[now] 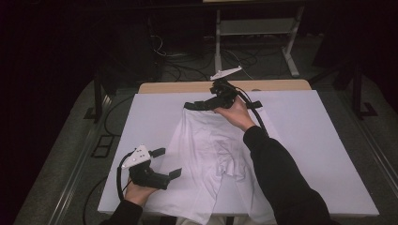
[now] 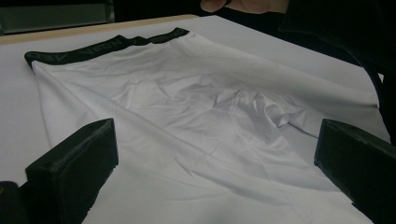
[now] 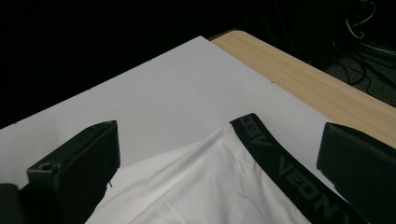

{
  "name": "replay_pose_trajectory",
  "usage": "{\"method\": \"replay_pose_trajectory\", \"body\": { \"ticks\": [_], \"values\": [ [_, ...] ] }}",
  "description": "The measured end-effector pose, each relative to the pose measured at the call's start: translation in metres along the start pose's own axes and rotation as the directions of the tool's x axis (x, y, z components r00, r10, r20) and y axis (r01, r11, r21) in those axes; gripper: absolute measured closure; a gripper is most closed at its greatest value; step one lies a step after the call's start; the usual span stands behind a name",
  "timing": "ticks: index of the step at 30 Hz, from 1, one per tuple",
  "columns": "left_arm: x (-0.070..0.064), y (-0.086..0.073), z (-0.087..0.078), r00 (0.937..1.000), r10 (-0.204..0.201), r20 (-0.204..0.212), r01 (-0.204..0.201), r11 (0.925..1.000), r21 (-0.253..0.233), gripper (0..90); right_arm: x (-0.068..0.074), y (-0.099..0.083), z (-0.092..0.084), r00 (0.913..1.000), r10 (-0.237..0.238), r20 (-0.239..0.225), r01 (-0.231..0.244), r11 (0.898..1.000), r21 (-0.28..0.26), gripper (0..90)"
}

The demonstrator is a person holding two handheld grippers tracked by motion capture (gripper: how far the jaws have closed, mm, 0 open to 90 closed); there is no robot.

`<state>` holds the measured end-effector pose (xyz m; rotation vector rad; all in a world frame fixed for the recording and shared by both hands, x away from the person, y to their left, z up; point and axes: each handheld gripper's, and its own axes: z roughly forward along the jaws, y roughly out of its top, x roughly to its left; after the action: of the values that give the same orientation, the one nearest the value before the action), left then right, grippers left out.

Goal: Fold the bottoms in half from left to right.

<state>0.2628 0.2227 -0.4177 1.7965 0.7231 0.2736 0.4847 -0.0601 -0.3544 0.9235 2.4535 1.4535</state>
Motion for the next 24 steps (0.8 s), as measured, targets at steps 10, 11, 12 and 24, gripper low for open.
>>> {"method": "replay_pose_trajectory", "body": {
  "ticks": [10,11,12,24],
  "values": [
    [0.001,0.0,-0.002,1.0,-0.003,0.0,0.003,1.0,-0.008,0.0,-0.002,0.005,0.019,1.0,0.002,-0.007,-0.002,1.0,0.0,0.0],
    [0.001,0.0,-0.002,1.0,-0.003,0.0,0.003,1.0,-0.008,0.0,-0.002,0.006,0.02,1.0,0.002,-0.007,-0.002,1.0,0.001,0.0],
    [0.0,0.0,-0.002,1.0,-0.004,0.0,0.004,1.0,-0.009,0.0,-0.002,0.007,0.021,1.0,0.0,-0.005,0.0,1.0,0.001,0.0],
    [0.0,0.0,-0.001,1.0,-0.003,0.003,0.003,0.9999,-0.01,0.0,-0.002,0.01,0.042,1.0,-0.008,-0.004,0.008,0.999,0.039,0.0]
  ]
}}
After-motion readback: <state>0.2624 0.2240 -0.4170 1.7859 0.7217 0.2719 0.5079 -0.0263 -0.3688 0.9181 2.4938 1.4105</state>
